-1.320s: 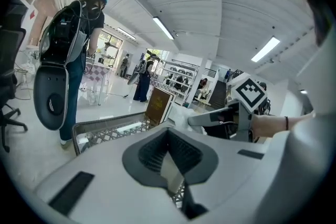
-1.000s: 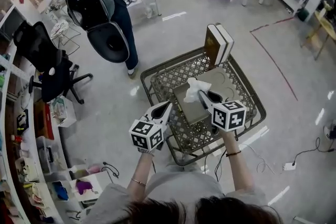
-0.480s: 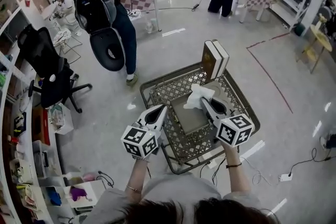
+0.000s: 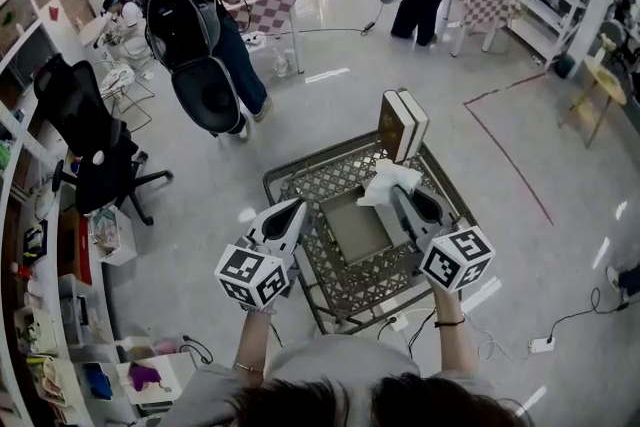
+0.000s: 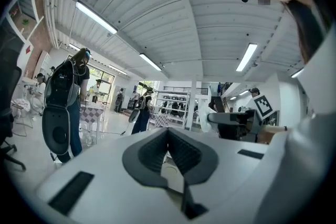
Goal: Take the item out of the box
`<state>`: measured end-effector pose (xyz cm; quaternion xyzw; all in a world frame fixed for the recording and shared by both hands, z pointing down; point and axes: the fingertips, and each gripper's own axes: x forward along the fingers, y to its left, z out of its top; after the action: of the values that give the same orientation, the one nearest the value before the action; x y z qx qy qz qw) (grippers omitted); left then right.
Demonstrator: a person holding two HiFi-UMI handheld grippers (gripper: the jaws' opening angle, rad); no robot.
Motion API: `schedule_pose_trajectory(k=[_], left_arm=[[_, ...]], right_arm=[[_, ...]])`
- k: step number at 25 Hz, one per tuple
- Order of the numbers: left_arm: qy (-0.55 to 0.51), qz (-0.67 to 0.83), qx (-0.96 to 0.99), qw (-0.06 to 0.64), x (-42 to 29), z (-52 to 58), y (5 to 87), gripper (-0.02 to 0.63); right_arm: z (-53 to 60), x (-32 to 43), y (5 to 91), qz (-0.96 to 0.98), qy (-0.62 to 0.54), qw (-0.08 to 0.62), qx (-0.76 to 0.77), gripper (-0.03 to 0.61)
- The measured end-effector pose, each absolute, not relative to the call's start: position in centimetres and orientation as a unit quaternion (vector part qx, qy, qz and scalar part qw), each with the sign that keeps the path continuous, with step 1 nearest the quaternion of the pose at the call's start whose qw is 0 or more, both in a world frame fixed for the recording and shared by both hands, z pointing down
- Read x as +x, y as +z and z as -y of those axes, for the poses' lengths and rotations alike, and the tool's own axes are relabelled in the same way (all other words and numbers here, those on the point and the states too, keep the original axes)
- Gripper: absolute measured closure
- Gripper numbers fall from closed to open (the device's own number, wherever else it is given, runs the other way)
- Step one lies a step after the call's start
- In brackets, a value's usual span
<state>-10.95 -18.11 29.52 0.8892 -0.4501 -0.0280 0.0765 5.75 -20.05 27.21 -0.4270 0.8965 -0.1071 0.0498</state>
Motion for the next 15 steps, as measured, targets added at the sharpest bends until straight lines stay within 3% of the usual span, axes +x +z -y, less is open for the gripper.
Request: schedule_pose_trajectory(k=[15], left_arm=[[-0.033,0.458,0.888,0.015,-11.7,18.2,24.9,0.597]], right_arm=[[19.3,7.9,23.2,-0.897,-0.055,0.064,-0.434,0.514]])
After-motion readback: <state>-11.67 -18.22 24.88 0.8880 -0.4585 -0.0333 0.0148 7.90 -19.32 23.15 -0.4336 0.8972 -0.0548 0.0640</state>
